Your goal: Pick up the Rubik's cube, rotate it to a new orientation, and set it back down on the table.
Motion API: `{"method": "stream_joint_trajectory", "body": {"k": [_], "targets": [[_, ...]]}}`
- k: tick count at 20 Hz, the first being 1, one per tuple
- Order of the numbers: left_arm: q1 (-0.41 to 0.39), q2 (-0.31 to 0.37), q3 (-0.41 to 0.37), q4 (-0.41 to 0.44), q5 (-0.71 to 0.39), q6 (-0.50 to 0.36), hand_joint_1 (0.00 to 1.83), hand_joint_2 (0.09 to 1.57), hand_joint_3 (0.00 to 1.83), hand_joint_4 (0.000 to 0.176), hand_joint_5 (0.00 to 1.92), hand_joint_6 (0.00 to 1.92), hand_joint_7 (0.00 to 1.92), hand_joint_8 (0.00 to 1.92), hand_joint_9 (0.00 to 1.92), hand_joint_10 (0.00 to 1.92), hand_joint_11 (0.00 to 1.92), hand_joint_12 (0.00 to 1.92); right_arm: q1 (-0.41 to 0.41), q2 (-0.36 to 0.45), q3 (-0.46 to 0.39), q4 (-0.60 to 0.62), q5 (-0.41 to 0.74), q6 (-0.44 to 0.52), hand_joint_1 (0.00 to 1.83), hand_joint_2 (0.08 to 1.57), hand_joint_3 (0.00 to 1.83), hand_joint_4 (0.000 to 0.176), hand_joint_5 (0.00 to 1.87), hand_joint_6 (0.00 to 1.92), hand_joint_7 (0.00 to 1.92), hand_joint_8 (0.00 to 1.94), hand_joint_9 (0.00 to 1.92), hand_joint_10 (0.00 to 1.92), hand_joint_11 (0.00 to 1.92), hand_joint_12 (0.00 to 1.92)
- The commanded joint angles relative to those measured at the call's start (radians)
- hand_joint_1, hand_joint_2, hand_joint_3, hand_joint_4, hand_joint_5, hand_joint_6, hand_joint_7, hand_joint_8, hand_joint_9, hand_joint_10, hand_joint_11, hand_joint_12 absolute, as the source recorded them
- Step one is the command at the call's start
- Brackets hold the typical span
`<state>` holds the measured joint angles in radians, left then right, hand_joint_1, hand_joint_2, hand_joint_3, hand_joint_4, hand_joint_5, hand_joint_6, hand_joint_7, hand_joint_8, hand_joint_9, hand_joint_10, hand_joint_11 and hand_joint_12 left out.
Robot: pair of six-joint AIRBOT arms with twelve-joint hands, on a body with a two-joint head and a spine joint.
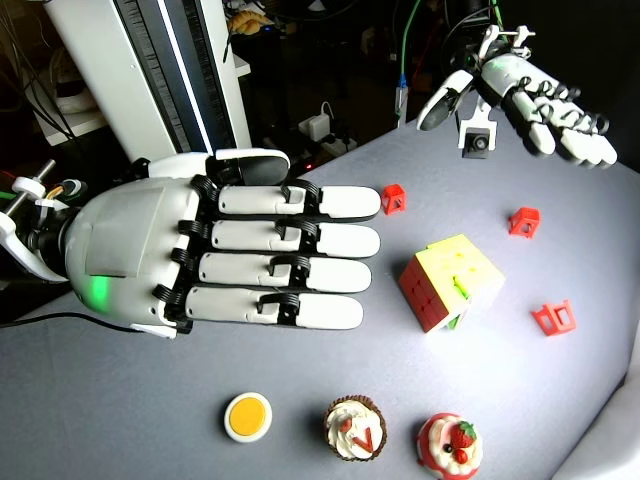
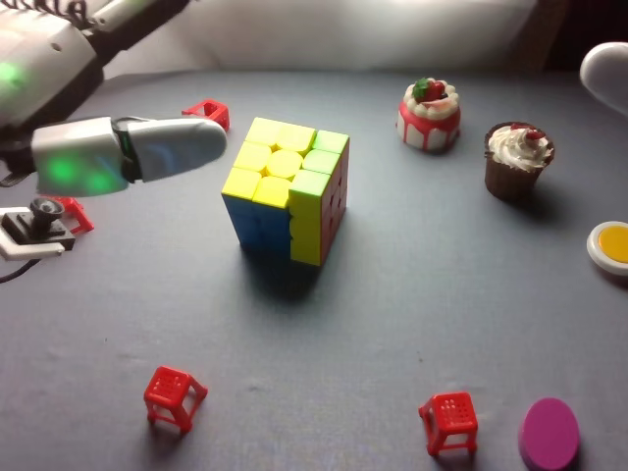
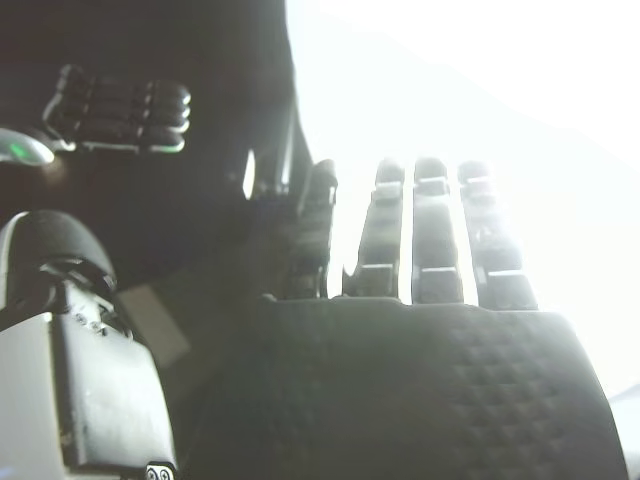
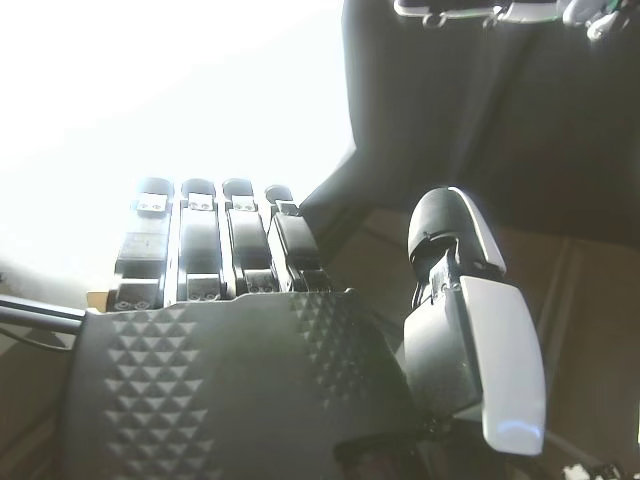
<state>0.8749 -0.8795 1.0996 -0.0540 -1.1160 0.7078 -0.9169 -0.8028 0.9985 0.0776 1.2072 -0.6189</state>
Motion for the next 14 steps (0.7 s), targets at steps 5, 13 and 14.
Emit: {"method": "stream_joint_trajectory", "body": {"k": [5,13,14], "targets": [[0.043,0.039,-0.034,-0.06,-0.256,0.027,0.17,1.13,0.02,0.138,0.0,0.0,0.0,0.0,0.0,0.0,0.0,0.0,-0.005,0.029,-0.027,0.024,0.217,0.006,0.26,1.37,0.0,0.0,0.0,0.0,0.0,0.0,0.07,0.21,0.0,0.45],[0.101,0.113,-0.102,-0.085,-0.362,0.072,0.31,1.21,0.0,0.16,0.0,0.0,0.0,0.0,0.0,0.0,0.0,0.0,-0.026,0.059,-0.058,0.038,0.312,0.006,0.3,1.32,0.0,0.0,0.0,0.0,0.0,0.0,0.0,0.18,0.0,0.08],[0.108,0.122,-0.11,-0.089,-0.372,0.078,0.3,1.22,0.0,0.158,0.0,0.0,0.0,0.0,0.0,0.0,0.0,0.0,-0.026,0.062,-0.06,0.038,0.315,0.006,0.31,1.3,0.0,0.0,0.0,0.0,0.0,0.0,0.0,0.18,0.0,0.05]]}}
